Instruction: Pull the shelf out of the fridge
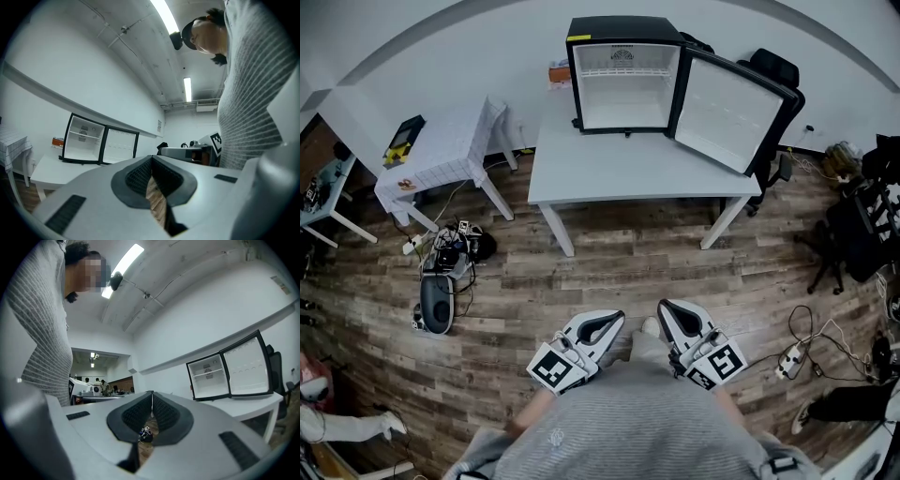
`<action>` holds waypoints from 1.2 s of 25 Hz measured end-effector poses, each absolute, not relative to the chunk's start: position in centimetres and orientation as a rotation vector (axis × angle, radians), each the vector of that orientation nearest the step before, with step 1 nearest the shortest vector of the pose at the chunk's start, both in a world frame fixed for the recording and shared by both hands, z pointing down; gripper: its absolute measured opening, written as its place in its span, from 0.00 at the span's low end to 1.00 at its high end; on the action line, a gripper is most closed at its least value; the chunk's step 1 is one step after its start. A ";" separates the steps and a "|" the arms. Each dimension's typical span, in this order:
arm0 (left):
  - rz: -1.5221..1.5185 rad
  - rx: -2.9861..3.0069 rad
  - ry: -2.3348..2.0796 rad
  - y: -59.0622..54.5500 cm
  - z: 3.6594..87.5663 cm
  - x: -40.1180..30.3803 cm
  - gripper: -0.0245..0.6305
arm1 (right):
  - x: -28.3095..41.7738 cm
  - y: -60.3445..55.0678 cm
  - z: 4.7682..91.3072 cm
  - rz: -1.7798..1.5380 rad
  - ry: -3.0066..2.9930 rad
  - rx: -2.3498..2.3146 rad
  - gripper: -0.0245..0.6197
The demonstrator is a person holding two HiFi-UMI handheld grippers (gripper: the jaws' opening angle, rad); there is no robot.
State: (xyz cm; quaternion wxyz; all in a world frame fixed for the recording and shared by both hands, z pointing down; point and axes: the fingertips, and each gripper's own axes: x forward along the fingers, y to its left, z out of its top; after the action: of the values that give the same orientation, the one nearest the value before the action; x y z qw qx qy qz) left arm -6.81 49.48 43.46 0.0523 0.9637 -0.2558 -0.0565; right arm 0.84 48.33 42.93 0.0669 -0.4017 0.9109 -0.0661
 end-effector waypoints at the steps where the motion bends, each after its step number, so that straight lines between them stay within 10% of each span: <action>1: -0.171 2.929 -0.775 49.2 43.5 -6.8 0.05 | 0.9 48.0 42.9 -0.192 2.745 -1.218 0.06; 30: -0.144 2.899 -0.892 30.4 43.4 -3.3 0.05 | 5.2 28.0 41.6 -0.161 2.768 -1.168 0.06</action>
State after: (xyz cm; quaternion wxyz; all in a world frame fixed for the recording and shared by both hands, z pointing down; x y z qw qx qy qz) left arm -3.33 30.37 43.41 0.0525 0.9534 -0.2932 -0.0473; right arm 5.23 28.00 41.60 0.0663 -0.3873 0.9180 -0.0533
